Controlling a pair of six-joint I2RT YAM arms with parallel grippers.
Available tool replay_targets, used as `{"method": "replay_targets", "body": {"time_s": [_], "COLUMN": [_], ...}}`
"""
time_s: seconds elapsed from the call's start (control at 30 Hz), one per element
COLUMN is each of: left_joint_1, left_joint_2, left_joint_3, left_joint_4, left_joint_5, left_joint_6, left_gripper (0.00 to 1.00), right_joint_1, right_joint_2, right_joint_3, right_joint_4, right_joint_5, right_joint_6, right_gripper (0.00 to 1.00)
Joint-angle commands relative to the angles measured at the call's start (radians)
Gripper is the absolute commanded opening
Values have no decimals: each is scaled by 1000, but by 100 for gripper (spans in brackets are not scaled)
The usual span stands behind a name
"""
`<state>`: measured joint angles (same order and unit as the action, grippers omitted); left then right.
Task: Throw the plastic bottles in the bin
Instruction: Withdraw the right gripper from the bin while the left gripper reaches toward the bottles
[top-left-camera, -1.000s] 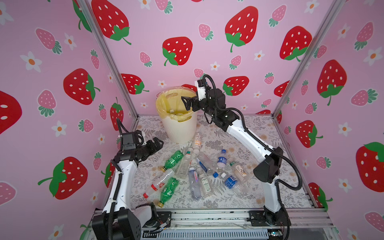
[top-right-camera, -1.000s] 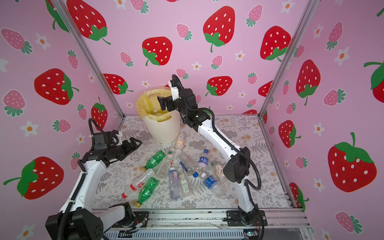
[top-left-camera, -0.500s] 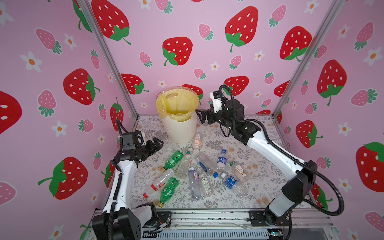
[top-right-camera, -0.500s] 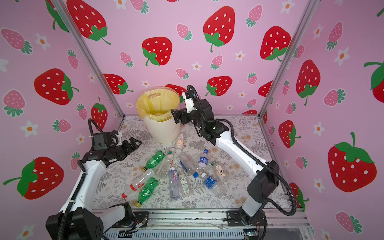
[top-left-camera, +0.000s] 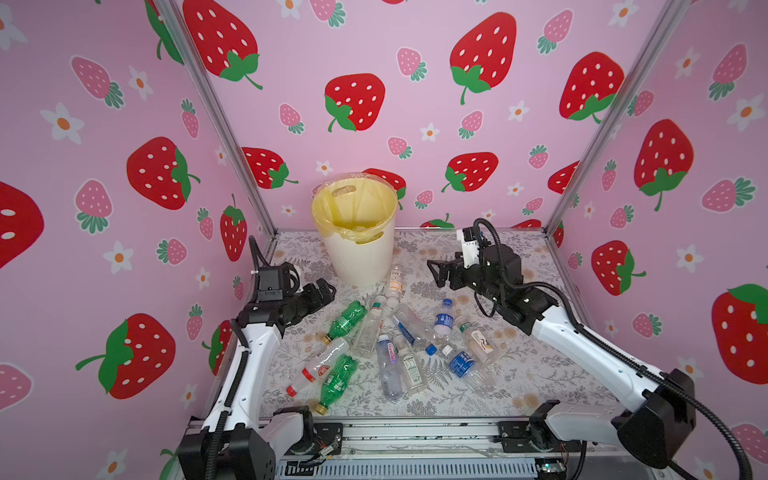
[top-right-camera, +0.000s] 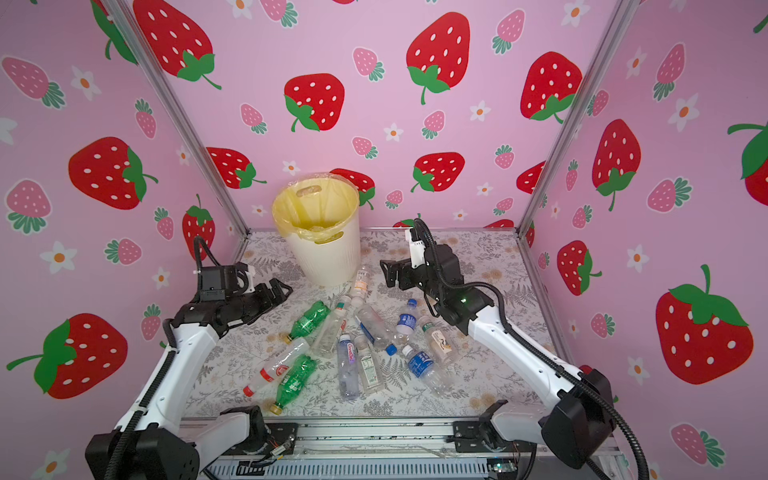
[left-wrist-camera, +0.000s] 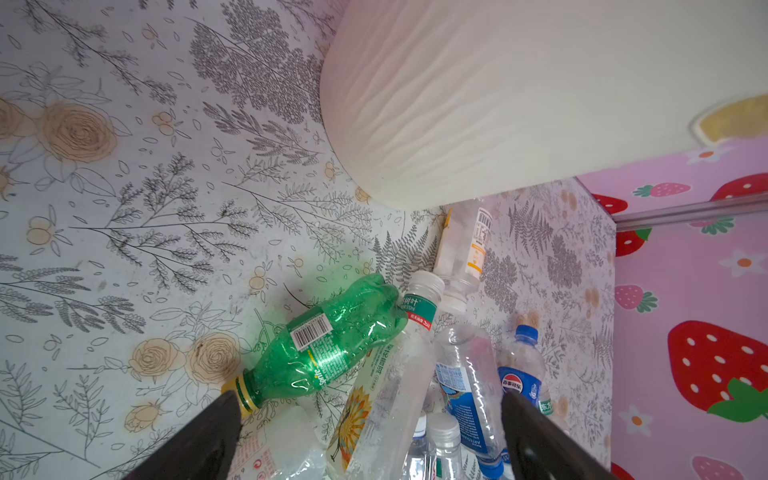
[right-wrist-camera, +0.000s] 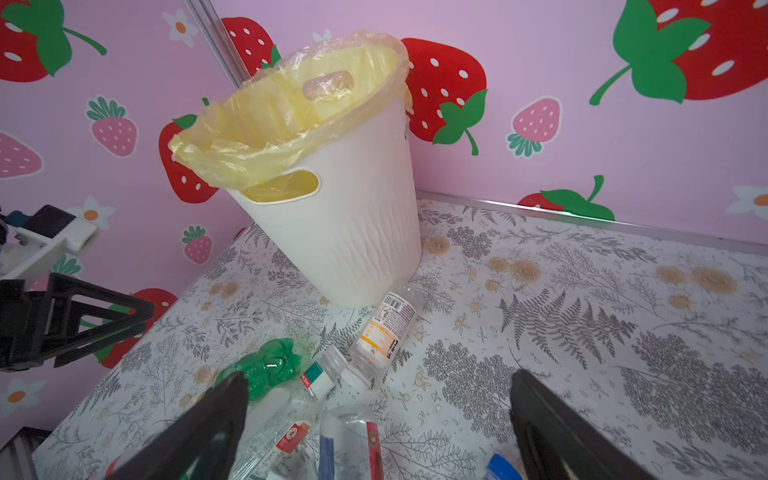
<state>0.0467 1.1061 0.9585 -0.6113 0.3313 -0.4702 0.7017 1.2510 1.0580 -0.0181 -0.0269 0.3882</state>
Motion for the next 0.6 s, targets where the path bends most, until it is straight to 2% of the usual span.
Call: {"method": "replay_targets", "body": {"time_s": [0.0,0.27,0.57], "left_joint_1": [-87,-313,-485], "left_joint_2": [-5,18,102], "left_joint_3": [19,-9,-35], "left_joint_4": [-75,-91,-82], "left_joint_5": [-101,-228,-315], "left_joint_6": [-12,-50,-59], "left_gripper": [99,99,99], "right_joint_1": [-8,-11,-13], "right_joint_2": [-53,-115,-163], "right_joint_3": [-67,-199,-285], "right_joint_4": [16,6,-11], "right_joint_5": [18,12,15], "right_joint_6": [42,92,129], "right_gripper": [99,99,99]}}
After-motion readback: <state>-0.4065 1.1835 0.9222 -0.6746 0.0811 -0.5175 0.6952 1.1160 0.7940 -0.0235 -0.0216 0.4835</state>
